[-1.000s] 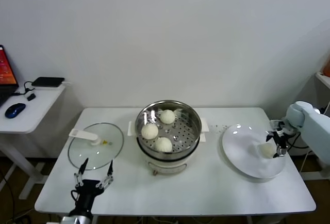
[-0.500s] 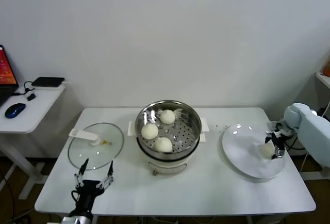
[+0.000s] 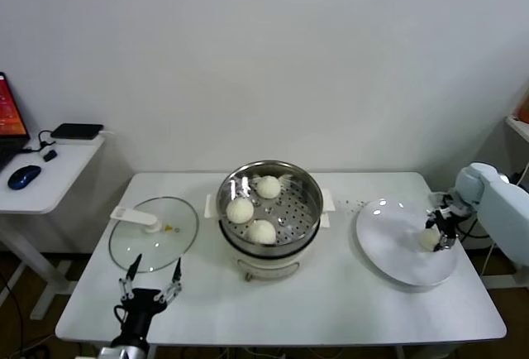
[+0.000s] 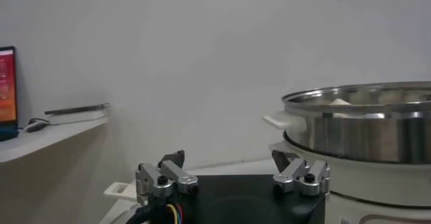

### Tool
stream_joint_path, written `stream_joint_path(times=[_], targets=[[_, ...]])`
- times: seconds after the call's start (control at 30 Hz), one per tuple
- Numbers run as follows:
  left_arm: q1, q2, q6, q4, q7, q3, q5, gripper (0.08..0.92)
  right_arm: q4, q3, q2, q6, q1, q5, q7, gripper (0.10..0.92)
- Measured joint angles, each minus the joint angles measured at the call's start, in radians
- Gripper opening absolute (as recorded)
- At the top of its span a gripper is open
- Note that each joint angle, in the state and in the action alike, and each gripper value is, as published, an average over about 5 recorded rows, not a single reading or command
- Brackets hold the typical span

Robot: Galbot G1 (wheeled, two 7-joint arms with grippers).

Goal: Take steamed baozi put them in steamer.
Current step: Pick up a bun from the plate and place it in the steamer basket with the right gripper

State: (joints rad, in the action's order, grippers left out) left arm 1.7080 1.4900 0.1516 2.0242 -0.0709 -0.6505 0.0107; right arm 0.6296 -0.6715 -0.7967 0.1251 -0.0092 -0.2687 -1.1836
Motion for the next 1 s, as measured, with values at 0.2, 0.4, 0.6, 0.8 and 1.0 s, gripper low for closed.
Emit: stream_joint_path(times=[0.2,0.4,0.6,0.8,1.0], targets=[[-0.004,0.003,0.0,0.003,0.0,0.0,0.0,0.823,0.025,-0.079,0.009,-0.036,0.065,0.092,-0.005,0.664],[-0.005,0.008,0.0,0.008,0.0,0.0,0.002,0.823,0.071,-0.225,0.002,-0.102,0.191,0.266,-0.003,0.662],[-0.004,0.01,0.003,0.015,0.0,0.005,0.006,0.823,0.125,-0.41,-0.026,-0.173,0.362,0.477,0.003,0.662],[-0.002,0.009,0.006,0.024,0.0,0.009,0.008,0.823,0.196,-0.587,-0.063,-0.237,0.538,0.684,0.014,0.662],[-0.003,0.007,0.005,0.034,0.0,0.008,0.011,0.823,0.282,-0.717,-0.11,-0.293,0.674,0.87,0.033,0.662]])
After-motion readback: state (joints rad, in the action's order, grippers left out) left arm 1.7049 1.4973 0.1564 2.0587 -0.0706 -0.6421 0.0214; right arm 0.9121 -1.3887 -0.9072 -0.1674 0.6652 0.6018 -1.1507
